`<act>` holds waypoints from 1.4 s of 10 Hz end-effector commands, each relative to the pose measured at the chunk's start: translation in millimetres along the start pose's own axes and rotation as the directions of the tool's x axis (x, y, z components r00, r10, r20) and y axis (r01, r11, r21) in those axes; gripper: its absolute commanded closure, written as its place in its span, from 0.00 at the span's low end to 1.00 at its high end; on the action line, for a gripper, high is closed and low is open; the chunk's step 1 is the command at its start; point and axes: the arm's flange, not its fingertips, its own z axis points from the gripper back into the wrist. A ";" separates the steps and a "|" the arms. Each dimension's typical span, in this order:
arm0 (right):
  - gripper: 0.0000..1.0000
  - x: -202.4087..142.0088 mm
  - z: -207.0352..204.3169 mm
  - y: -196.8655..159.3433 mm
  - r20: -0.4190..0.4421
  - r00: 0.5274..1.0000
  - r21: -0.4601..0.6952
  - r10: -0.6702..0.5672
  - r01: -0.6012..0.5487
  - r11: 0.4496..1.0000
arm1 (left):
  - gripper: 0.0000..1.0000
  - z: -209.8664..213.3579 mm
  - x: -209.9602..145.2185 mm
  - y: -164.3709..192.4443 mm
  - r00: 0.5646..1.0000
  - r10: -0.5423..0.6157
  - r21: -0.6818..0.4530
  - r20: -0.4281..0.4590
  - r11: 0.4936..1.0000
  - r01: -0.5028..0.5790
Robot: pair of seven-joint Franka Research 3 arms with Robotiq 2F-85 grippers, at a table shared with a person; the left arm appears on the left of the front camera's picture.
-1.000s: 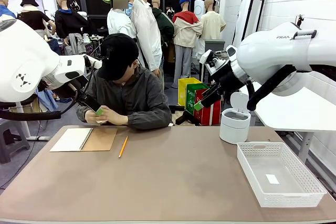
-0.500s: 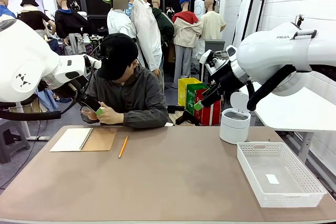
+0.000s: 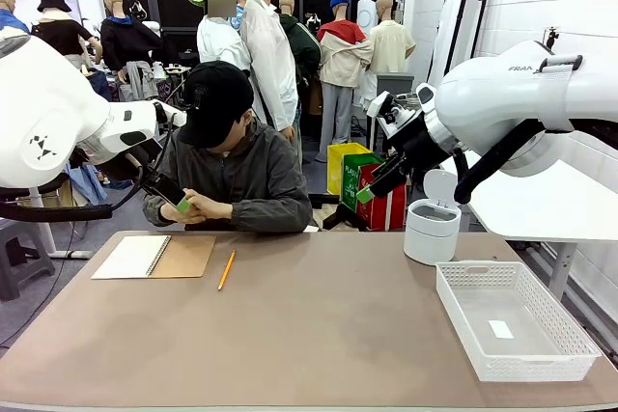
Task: Sort the paper based on its condition.
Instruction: If a person hands you a paper, place it in the Organizing basket , and if it's crumpled, put it in the Trash can.
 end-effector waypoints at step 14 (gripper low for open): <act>0.00 0.7 0.3 0.2 -0.002 1.000 -0.002 -0.001 0.001 1.000 | 0.00 0.4 -0.4 1.0 1.000 0.000 0.001 -0.002 1.000 0.000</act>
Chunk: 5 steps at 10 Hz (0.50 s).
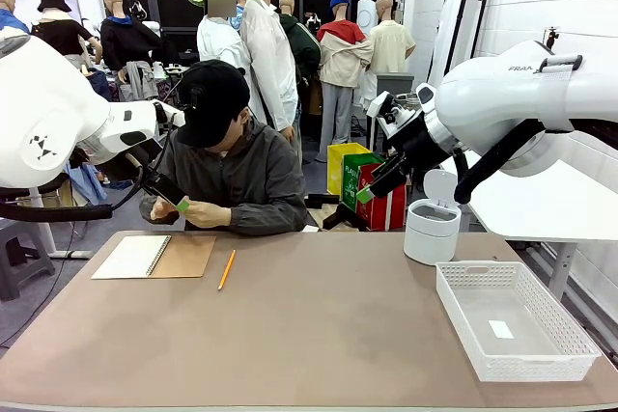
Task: Sort the paper based on its condition.
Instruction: If a person hands you a paper, place it in the Organizing basket , and if it's crumpled, put it in the Trash can.
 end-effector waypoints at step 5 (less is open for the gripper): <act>0.00 0.7 0.3 0.2 -0.002 1.000 -0.002 -0.001 0.001 1.000 | 0.00 0.4 -0.4 1.0 1.000 0.000 0.001 -0.002 1.000 0.000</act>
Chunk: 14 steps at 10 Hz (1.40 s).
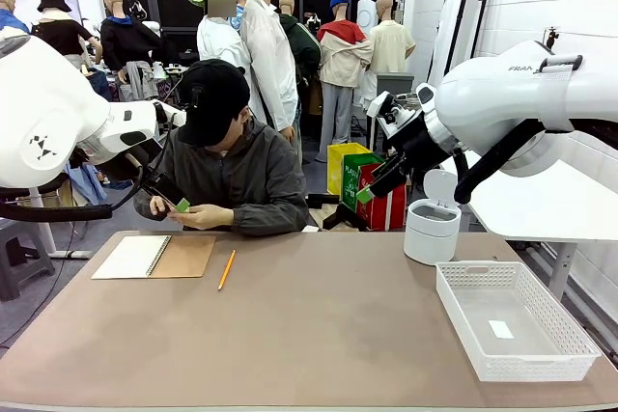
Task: Sort the paper based on its condition.
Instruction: If a person hands you a paper, place it in the Organizing basket , and if it's crumpled, put it in the Trash can.
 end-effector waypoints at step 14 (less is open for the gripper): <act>0.00 0.7 0.3 0.2 -0.002 1.000 -0.002 -0.001 0.001 1.000 | 0.00 0.4 -0.4 1.0 1.000 0.000 0.001 -0.002 1.000 0.000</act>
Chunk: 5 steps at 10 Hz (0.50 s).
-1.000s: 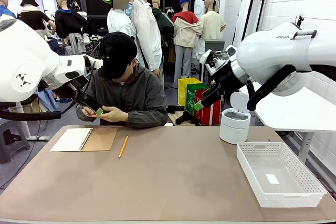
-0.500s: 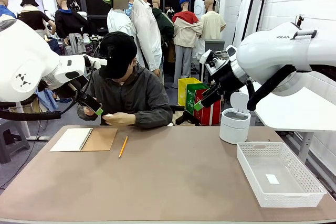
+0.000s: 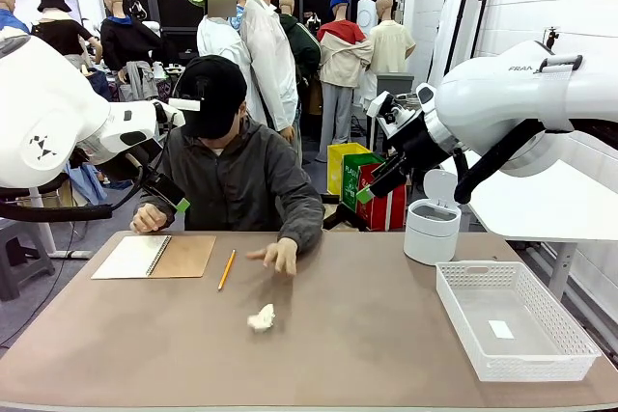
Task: Sort the paper based on its condition.
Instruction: If a person hands you a paper, place it in the Organizing basket , and if it's crumpled, put it in the Trash can.
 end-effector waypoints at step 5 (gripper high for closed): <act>0.00 0.7 0.3 0.2 -0.002 1.000 -0.002 -0.001 0.001 1.000 | 0.00 0.4 -0.4 1.0 1.000 0.000 0.001 -0.002 1.000 0.000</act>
